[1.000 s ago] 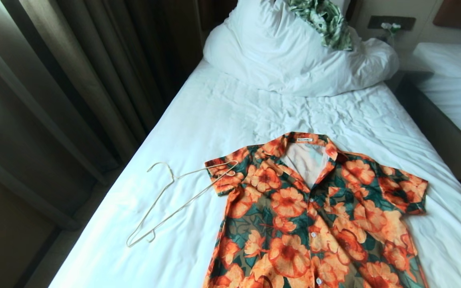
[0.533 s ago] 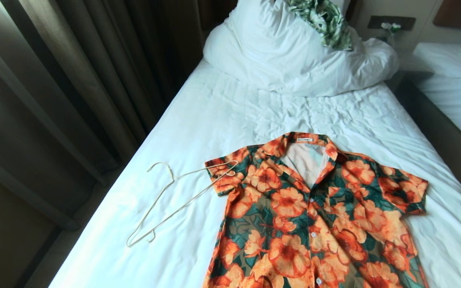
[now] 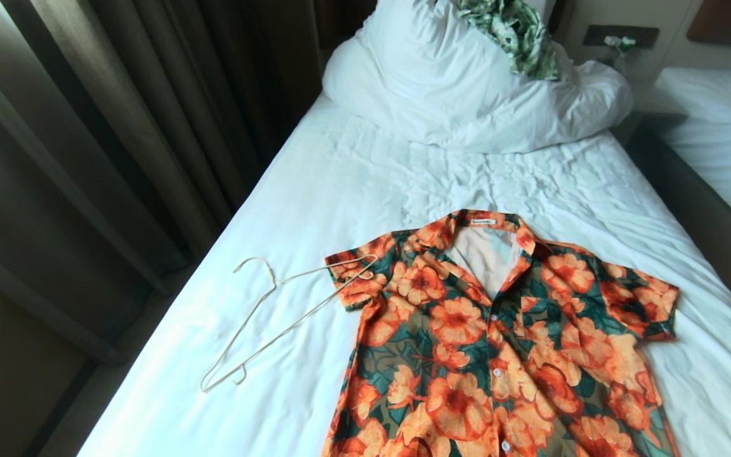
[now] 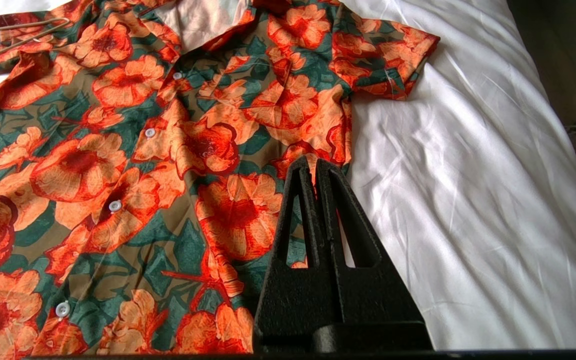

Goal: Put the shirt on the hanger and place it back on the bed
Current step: Lift the shirt and hanger

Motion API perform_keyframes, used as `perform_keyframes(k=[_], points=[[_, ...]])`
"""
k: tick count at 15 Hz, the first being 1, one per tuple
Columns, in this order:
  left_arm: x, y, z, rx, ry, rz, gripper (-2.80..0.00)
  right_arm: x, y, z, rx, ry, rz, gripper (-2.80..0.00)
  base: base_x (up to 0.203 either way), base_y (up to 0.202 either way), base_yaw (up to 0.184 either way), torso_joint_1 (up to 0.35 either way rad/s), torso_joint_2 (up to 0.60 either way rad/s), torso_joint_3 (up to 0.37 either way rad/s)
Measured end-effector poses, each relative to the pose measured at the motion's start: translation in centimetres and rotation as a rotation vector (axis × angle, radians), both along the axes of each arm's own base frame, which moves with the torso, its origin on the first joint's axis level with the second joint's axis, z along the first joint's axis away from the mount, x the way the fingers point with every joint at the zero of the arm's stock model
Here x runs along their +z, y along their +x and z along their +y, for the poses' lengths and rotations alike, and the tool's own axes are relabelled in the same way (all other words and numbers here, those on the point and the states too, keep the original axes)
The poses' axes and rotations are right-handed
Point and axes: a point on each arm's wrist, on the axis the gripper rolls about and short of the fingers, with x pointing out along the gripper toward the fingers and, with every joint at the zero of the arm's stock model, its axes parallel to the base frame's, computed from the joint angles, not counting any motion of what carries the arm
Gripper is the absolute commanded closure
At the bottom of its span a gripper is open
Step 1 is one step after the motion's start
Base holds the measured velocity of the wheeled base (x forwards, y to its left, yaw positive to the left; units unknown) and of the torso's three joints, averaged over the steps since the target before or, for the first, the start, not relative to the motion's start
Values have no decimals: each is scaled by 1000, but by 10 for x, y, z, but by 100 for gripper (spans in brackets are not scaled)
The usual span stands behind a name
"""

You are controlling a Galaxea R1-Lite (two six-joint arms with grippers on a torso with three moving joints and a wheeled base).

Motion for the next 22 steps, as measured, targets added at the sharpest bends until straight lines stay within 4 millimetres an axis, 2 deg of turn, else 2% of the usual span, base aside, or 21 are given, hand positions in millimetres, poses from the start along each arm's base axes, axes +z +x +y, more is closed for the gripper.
perform_keyframes(k=[3,5,8,11,14,16,18,22], points=[[40,3,0,-42,-49,15,0,0,0,0,0,0,0,0,0,0,0,0,0,0],[67,15,1,-105,-80,63,0,0,0,0,0,0,0,0,0,0,0,0,0,0],[97,48,-4,-201,-96,175,0,0,0,0,0,0,0,0,0,0,0,0,0,0],[113,94,-15,-320,-99,327,0,0,0,0,0,0,0,0,0,0,0,0,0,0],[115,149,-15,-412,-135,488,0,0,0,0,0,0,0,0,0,0,0,0,0,0],[107,191,-2,-480,-166,584,0,0,0,0,0,0,0,0,0,0,0,0,0,0],[91,229,14,-551,-198,661,0,0,0,0,0,0,0,0,0,0,0,0,0,0],[45,303,48,-687,-252,753,0,0,0,0,0,0,0,0,0,0,0,0,0,0]])
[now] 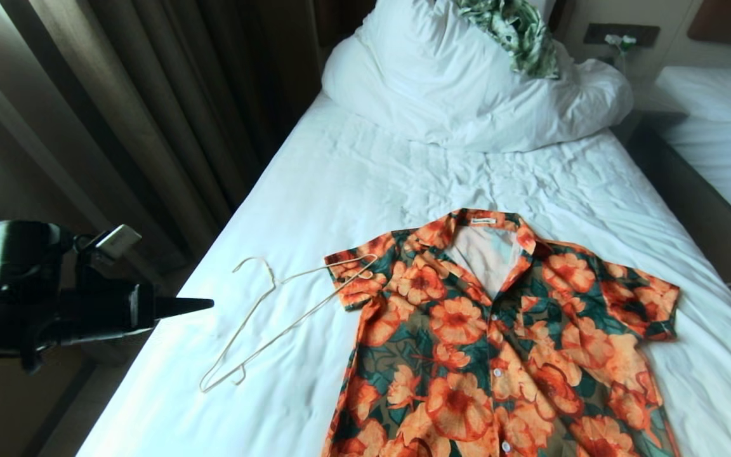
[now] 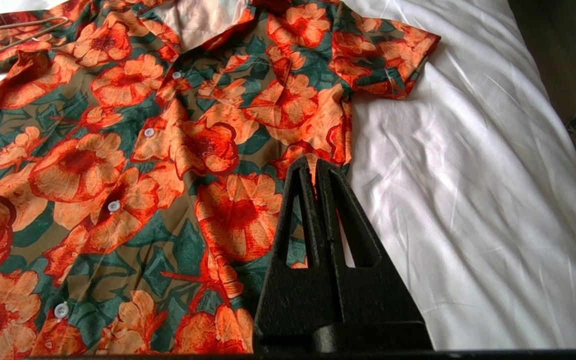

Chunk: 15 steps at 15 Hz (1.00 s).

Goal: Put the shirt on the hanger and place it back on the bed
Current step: Lift the shirt and hanger

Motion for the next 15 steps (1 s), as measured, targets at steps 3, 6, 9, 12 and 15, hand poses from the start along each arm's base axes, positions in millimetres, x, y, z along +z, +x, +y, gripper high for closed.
perform_keyframes(k=[3,6,9,12,15], points=[[-37,56,18,-83,-66,21,0,0,0,0,0,0,0,0,0,0,0,0,0,0],[-60,103,27,-137,-83,21,0,0,0,0,0,0,0,0,0,0,0,0,0,0],[-67,127,31,-198,-68,54,-280,0,0,0,0,0,0,0,0,0,0,0,0,0],[-76,131,32,-276,-49,115,-280,0,0,0,0,0,0,0,0,0,0,0,0,0],[-83,141,36,-280,-47,124,-280,0,0,0,0,0,0,0,0,0,0,0,0,0]])
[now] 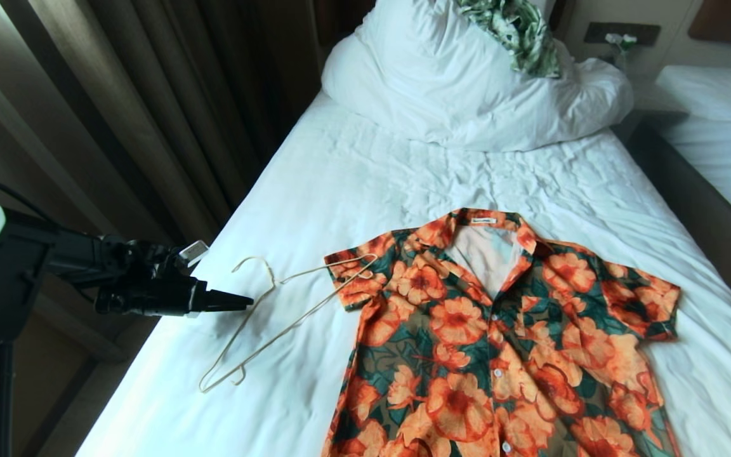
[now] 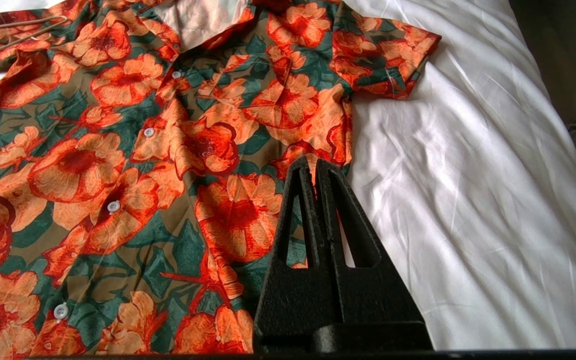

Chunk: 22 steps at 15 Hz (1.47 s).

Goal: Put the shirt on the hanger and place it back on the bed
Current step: Lift the shirt and hanger

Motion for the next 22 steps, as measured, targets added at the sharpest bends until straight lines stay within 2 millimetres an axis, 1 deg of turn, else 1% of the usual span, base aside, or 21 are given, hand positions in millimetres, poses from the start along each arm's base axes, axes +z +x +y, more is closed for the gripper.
perform_keyframes(k=[3,6,8,11,16,19,22], points=[[-3,11,14,27,16,-27,-280,0,0,0,0,0,0,0,0,0,0,0,0,0],[-11,16,16,37,43,-15,-280,0,0,0,0,0,0,0,0,0,0,0,0,0],[-13,17,5,18,63,0,-280,0,0,0,0,0,0,0,0,0,0,0,0,0],[-15,17,-17,-26,72,23,-280,0,0,0,0,0,0,0,0,0,0,0,0,0],[-6,17,-52,-87,67,40,-280,0,0,0,0,0,0,0,0,0,0,0,0,0],[3,13,-53,-83,55,34,-280,0,0,0,0,0,0,0,0,0,0,0,0,0],[4,12,-53,-85,43,35,-280,0,0,0,0,0,0,0,0,0,0,0,0,0]])
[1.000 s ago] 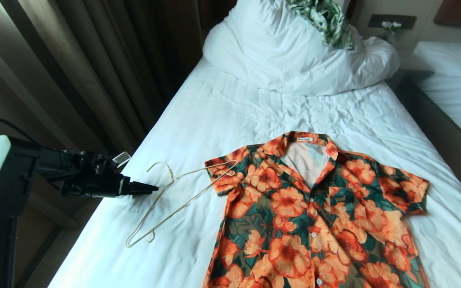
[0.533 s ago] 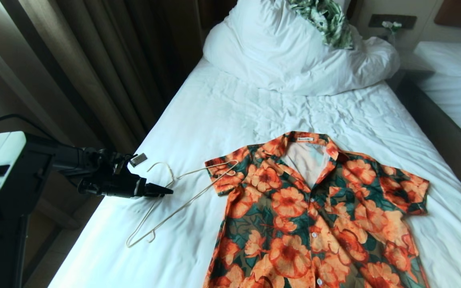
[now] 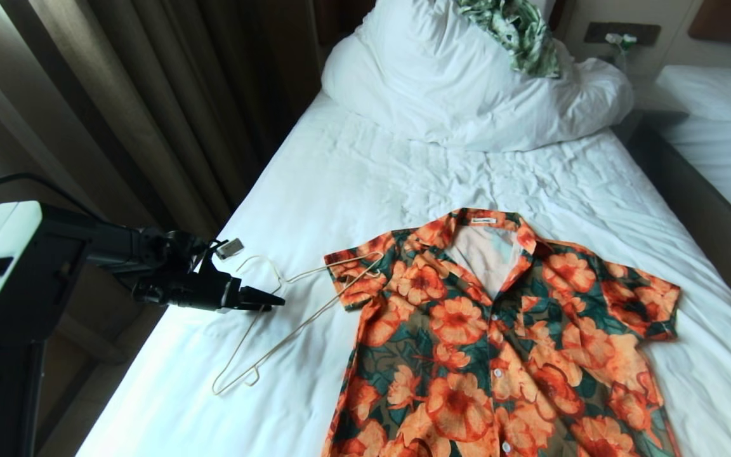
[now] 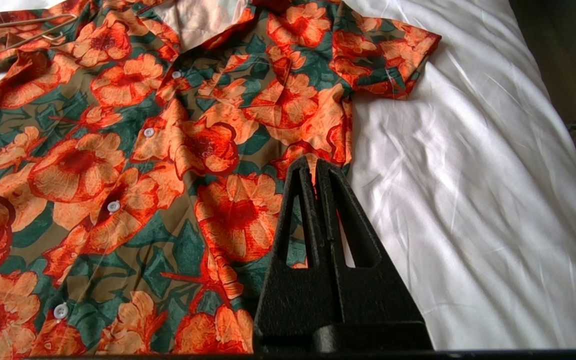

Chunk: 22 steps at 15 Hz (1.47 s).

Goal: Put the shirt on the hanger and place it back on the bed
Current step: Lift the shirt and hanger

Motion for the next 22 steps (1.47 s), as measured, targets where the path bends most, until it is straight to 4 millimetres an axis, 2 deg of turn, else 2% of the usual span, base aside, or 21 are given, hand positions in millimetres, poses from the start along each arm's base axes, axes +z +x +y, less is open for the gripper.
perform_keyframes(k=[5,10,19,20,22], points=[[-5,0,-2,-10,-7,5,-280,0,0,0,0,0,0,0,0,0,0,0,0,0],[-16,-5,-12,-48,-4,21,-280,0,0,0,0,0,0,0,0,0,0,0,0,0],[-38,-11,-24,-80,14,-135,-280,0,0,0,0,0,0,0,0,0,0,0,0,0],[-38,-11,-25,-81,15,-135,0,0,0,0,0,0,0,0,0,0,0,0,0,0],[-38,-11,-25,-81,15,-133,0,0,0,0,0,0,0,0,0,0,0,0,0,0]])
